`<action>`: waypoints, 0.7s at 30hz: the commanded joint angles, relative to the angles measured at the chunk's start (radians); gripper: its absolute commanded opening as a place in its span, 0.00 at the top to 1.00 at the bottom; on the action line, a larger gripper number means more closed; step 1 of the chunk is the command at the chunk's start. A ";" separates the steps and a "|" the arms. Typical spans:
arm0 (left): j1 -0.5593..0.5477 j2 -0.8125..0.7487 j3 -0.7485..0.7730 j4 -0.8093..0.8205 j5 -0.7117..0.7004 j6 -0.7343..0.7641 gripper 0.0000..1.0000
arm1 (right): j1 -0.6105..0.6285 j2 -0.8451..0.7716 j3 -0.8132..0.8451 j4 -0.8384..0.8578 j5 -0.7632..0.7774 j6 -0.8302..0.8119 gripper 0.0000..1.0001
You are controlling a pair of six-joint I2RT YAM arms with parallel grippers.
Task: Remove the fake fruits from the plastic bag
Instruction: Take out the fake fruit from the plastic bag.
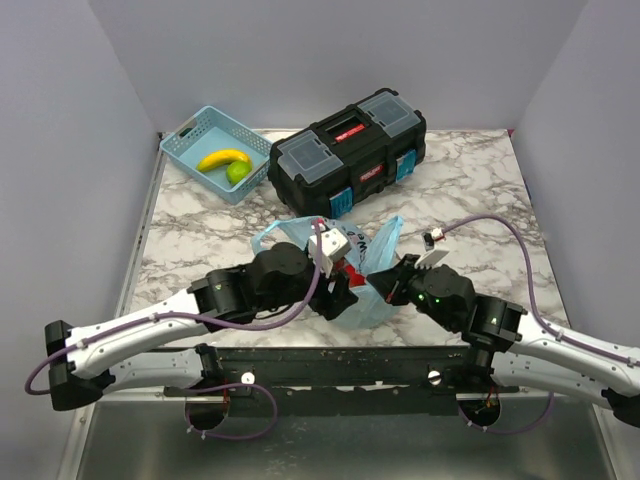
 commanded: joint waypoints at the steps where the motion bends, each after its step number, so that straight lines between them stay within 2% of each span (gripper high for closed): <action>1: 0.049 0.027 -0.098 0.019 -0.172 -0.099 0.38 | 0.000 -0.036 -0.019 -0.016 0.025 0.018 0.99; 5: 0.142 0.115 -0.153 0.070 -0.115 -0.150 0.46 | 0.000 -0.046 -0.029 -0.012 0.016 0.014 0.99; 10: 0.171 0.242 -0.201 0.232 -0.116 -0.129 0.55 | 0.001 -0.020 -0.030 0.010 -0.015 0.015 0.99; 14: 0.191 0.361 -0.203 0.294 -0.105 -0.160 0.57 | 0.000 0.004 -0.015 0.012 -0.038 0.010 0.99; 16: 0.195 0.405 -0.208 0.324 -0.101 -0.164 0.54 | 0.001 0.006 -0.013 0.012 -0.044 0.011 0.99; 19: 0.196 0.462 -0.202 0.353 -0.116 -0.167 0.40 | 0.000 0.003 -0.018 0.013 -0.048 0.015 0.99; 21: 0.197 0.508 -0.189 0.364 -0.142 -0.161 0.34 | 0.000 -0.001 -0.022 0.016 -0.044 0.015 0.99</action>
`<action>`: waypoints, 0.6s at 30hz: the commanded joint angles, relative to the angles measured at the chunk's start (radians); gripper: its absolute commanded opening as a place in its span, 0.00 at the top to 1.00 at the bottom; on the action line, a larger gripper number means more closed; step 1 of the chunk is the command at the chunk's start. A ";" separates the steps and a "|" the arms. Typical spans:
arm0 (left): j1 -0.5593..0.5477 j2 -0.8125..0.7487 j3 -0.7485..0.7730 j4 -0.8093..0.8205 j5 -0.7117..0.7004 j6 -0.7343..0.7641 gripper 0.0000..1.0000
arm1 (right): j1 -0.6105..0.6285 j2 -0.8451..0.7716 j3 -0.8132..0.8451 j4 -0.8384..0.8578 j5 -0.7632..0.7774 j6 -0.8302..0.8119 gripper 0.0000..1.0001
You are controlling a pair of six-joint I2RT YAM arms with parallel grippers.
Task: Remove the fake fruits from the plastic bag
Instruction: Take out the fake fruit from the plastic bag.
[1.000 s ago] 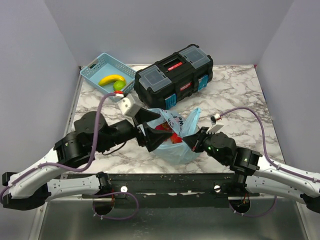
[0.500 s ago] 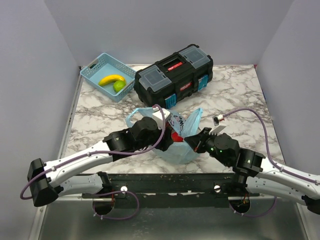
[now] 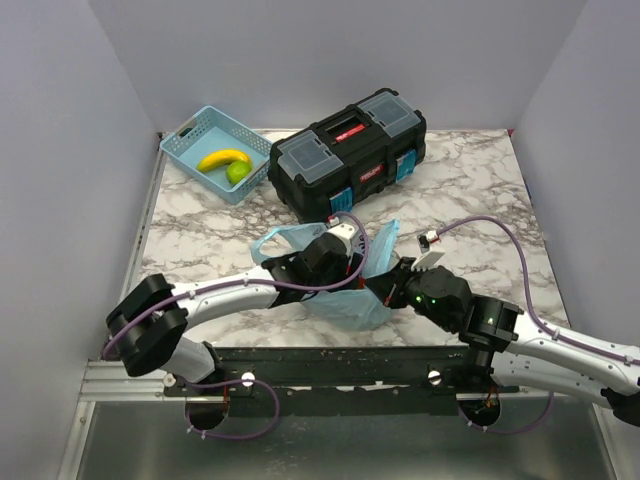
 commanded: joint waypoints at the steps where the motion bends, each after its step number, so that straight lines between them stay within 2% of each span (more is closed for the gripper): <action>1: 0.004 0.089 0.017 0.093 -0.050 -0.007 0.32 | 0.001 -0.009 -0.004 0.011 -0.008 0.007 0.99; 8: 0.010 0.226 0.053 0.167 -0.066 0.015 0.27 | 0.000 -0.020 -0.005 0.002 0.004 0.008 0.99; 11: 0.010 0.277 0.042 0.212 -0.086 0.013 0.30 | 0.000 -0.025 -0.008 -0.005 0.006 0.014 0.99; 15: 0.011 0.309 0.015 0.263 -0.100 0.008 0.41 | 0.000 -0.036 -0.018 -0.009 0.013 0.019 0.99; 18: 0.013 0.300 0.006 0.271 -0.096 0.007 0.54 | 0.000 -0.042 -0.025 -0.017 0.018 0.026 0.99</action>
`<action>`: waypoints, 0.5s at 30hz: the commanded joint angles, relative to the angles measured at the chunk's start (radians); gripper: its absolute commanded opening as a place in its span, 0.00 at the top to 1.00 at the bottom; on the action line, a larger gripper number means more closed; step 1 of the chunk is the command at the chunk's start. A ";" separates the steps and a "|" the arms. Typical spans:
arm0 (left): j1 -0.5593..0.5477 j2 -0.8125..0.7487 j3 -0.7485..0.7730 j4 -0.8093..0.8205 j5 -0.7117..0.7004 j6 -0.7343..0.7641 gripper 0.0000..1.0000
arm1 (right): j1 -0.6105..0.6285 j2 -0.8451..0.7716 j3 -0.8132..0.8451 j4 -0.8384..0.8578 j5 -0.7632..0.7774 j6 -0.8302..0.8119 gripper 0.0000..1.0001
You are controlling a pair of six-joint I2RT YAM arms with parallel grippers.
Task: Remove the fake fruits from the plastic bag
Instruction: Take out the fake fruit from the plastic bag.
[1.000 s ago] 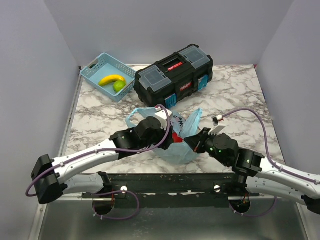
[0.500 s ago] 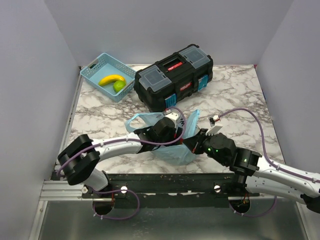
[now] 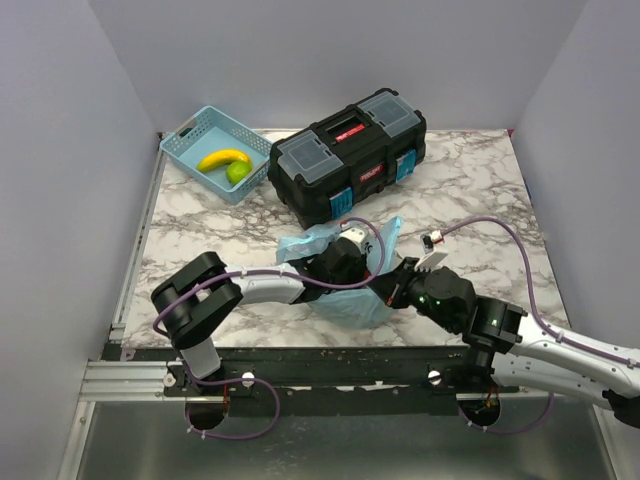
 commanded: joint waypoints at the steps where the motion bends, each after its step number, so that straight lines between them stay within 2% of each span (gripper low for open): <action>1: 0.007 -0.008 -0.022 0.056 -0.032 0.008 0.61 | 0.000 -0.018 -0.028 -0.015 0.019 0.022 0.99; 7: 0.008 -0.099 -0.023 0.021 0.006 0.025 0.76 | 0.000 -0.026 -0.062 -0.026 0.029 0.043 0.99; 12: 0.008 -0.197 -0.036 -0.021 0.063 0.030 0.83 | 0.000 -0.049 -0.082 -0.066 0.061 0.057 0.99; 13: 0.008 -0.218 -0.037 -0.039 0.073 0.032 0.90 | 0.001 -0.056 -0.085 -0.074 0.068 0.061 0.99; 15: 0.008 -0.269 -0.045 -0.072 0.105 0.039 0.92 | 0.000 -0.067 -0.096 -0.086 0.079 0.065 0.99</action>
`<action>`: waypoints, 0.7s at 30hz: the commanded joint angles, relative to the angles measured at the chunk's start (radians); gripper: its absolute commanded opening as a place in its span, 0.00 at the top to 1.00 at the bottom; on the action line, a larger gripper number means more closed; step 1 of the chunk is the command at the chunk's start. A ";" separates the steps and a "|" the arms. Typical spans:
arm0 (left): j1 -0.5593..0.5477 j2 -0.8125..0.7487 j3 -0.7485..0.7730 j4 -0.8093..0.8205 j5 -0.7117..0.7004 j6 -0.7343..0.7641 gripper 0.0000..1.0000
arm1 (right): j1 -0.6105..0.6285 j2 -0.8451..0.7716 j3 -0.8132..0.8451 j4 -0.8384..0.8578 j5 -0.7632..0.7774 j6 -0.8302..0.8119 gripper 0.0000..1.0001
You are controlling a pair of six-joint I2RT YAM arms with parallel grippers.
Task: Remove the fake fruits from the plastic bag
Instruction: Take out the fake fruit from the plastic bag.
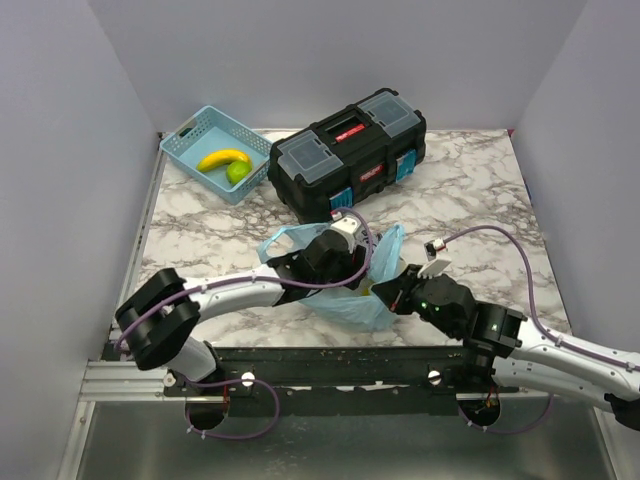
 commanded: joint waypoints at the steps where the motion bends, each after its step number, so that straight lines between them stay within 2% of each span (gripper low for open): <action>1: 0.005 -0.127 -0.029 -0.066 0.092 0.025 0.93 | 0.000 -0.031 -0.028 -0.063 0.064 0.024 0.99; 7: 0.015 -0.329 -0.080 -0.140 0.187 0.047 0.94 | 0.000 -0.051 -0.033 -0.093 0.086 0.037 0.99; 10: 0.021 -0.431 -0.086 -0.173 0.212 0.072 0.99 | 0.000 -0.061 -0.035 -0.101 0.099 0.035 0.99; 16: 0.041 -0.560 -0.034 -0.257 0.315 0.130 1.00 | 0.001 -0.067 -0.045 -0.105 0.102 0.057 0.99; 21: 0.067 -0.645 0.014 -0.279 0.348 0.131 1.00 | 0.001 -0.068 -0.064 -0.105 0.109 0.089 0.99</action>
